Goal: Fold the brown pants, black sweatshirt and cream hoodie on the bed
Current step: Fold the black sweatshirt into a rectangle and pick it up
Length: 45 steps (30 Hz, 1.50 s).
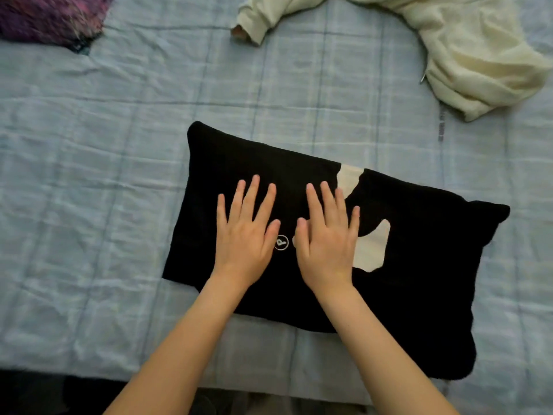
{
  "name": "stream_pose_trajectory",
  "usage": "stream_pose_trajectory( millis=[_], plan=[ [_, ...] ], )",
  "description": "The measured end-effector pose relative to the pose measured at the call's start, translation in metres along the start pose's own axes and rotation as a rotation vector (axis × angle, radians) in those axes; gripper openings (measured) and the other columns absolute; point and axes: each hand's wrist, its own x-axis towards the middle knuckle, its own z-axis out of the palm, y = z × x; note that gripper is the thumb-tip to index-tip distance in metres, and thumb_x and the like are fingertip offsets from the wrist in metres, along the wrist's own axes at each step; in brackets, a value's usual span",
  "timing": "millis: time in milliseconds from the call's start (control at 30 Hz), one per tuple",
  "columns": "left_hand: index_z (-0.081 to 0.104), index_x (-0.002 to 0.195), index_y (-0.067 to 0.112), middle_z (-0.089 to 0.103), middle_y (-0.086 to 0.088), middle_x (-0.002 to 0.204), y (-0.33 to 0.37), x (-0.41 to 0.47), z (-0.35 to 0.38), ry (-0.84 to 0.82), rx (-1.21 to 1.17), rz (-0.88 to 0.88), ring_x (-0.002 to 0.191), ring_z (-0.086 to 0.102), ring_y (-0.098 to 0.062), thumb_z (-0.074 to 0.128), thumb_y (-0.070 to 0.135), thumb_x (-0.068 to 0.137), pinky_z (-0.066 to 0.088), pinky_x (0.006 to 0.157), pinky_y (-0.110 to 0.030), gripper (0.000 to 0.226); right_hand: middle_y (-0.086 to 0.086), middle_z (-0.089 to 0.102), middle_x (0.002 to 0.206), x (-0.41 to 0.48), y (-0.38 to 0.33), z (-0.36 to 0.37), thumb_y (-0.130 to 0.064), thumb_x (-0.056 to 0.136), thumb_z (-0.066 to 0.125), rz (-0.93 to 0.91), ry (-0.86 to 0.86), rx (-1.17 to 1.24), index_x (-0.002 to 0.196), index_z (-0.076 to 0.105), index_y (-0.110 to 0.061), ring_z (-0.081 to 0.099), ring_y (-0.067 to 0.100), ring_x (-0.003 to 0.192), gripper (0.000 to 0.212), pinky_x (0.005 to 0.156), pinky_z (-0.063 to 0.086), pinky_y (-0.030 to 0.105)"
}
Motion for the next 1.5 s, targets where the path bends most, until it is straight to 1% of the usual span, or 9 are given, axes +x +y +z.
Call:
stream_pose_trajectory(
  millis=[300, 467, 533, 667, 867, 967, 1100, 1333, 1500],
  plan=[
    [0.008, 0.156, 0.025, 0.005, -0.004, 0.165, -0.025, 0.002, 0.033, -0.160, -0.122, 0.044, 0.152, -0.004, -0.019, 0.022, 0.046, 0.102, 0.001, 0.122, -0.051, 0.060, 0.004, 0.037, 0.159, 0.000, 0.009, 0.043, -0.035, 0.098, 0.033, -0.004, 0.001, -0.151, 0.154, 0.035, -0.022, 0.021, 0.026, 0.151, 0.057, 0.122, 0.017, 0.054],
    [0.047, 0.143, 0.012, 0.038, -0.007, 0.152, -0.055, -0.009, 0.004, 0.180, -0.405, 0.098, 0.143, 0.032, -0.022, 0.051, 0.017, 0.096, 0.026, 0.119, -0.038, 0.047, 0.005, 0.039, 0.157, -0.002, 0.012, 0.046, -0.033, 0.096, 0.033, -0.010, 0.033, -0.142, 0.153, 0.037, -0.021, 0.026, 0.027, 0.150, 0.058, 0.121, 0.018, 0.053],
    [0.046, 0.142, 0.014, 0.042, -0.009, 0.147, -0.079, -0.017, 0.002, 0.307, -0.261, -0.048, 0.133, 0.041, -0.026, 0.055, 0.025, 0.094, 0.035, 0.111, -0.039, 0.049, 0.005, 0.040, 0.157, -0.002, 0.012, 0.048, -0.032, 0.096, 0.033, -0.008, 0.046, -0.136, 0.153, 0.037, -0.020, 0.026, 0.027, 0.150, 0.058, 0.122, 0.017, 0.052],
    [0.015, 0.153, 0.037, 0.031, -0.017, 0.151, -0.101, -0.025, 0.008, -0.010, -0.284, -0.441, 0.135, 0.032, -0.033, 0.048, 0.061, 0.090, 0.030, 0.111, -0.049, 0.076, 0.005, 0.040, 0.156, -0.003, 0.015, 0.051, -0.031, 0.095, 0.033, -0.013, 0.067, -0.127, 0.153, 0.037, -0.020, 0.026, 0.027, 0.150, 0.058, 0.122, 0.017, 0.052],
    [0.017, 0.143, 0.060, 0.044, 0.007, 0.133, -0.113, -0.021, -0.004, -0.051, -0.658, -0.421, 0.112, 0.041, 0.000, 0.068, 0.054, 0.079, 0.031, 0.092, -0.014, 0.082, 0.006, 0.040, 0.156, -0.003, 0.017, 0.053, -0.030, 0.095, 0.032, -0.022, 0.090, -0.135, 0.153, 0.036, -0.020, 0.026, 0.027, 0.149, 0.059, 0.122, 0.017, 0.051],
    [0.030, 0.137, 0.064, 0.045, 0.016, 0.136, -0.124, -0.017, -0.022, -0.121, -0.896, -0.412, 0.115, 0.042, 0.016, 0.079, 0.040, 0.076, 0.035, 0.098, -0.013, 0.082, 0.005, 0.041, 0.155, -0.002, 0.017, 0.054, -0.031, 0.095, 0.032, -0.022, 0.101, -0.136, 0.153, 0.035, -0.020, 0.027, 0.026, 0.149, 0.059, 0.122, 0.016, 0.049],
    [0.038, 0.141, 0.053, 0.043, 0.026, 0.145, -0.119, -0.011, -0.046, -0.237, -1.284, -0.308, 0.133, 0.041, 0.005, 0.078, 0.019, 0.078, 0.037, 0.113, -0.030, 0.082, 0.006, 0.042, 0.155, -0.001, 0.013, 0.050, -0.031, 0.095, 0.032, -0.012, 0.084, -0.123, 0.152, 0.038, -0.019, 0.028, 0.027, 0.148, 0.058, 0.122, 0.018, 0.051],
    [0.034, 0.147, 0.046, 0.044, 0.031, 0.143, -0.072, -0.008, -0.069, -0.238, -1.436, -0.128, 0.129, 0.047, 0.005, 0.074, 0.007, 0.079, 0.044, 0.092, -0.009, 0.088, -0.003, 0.034, 0.159, 0.010, -0.008, -0.005, -0.037, 0.094, 0.039, 0.064, -0.135, 0.129, 0.154, 0.034, -0.031, 0.015, 0.019, 0.152, 0.060, 0.124, 0.007, 0.049],
    [0.032, 0.149, 0.041, 0.040, 0.021, 0.151, -0.015, 0.005, -0.093, -0.264, -1.450, 0.037, 0.133, 0.045, 0.000, 0.072, 0.009, 0.078, 0.043, 0.096, -0.011, 0.088, -0.020, 0.042, 0.150, 0.012, -0.035, -0.075, -0.035, 0.096, 0.049, -0.193, -0.118, 0.554, 0.151, 0.035, -0.039, 0.036, 0.007, 0.142, 0.058, 0.115, 0.030, 0.023]
  ],
)
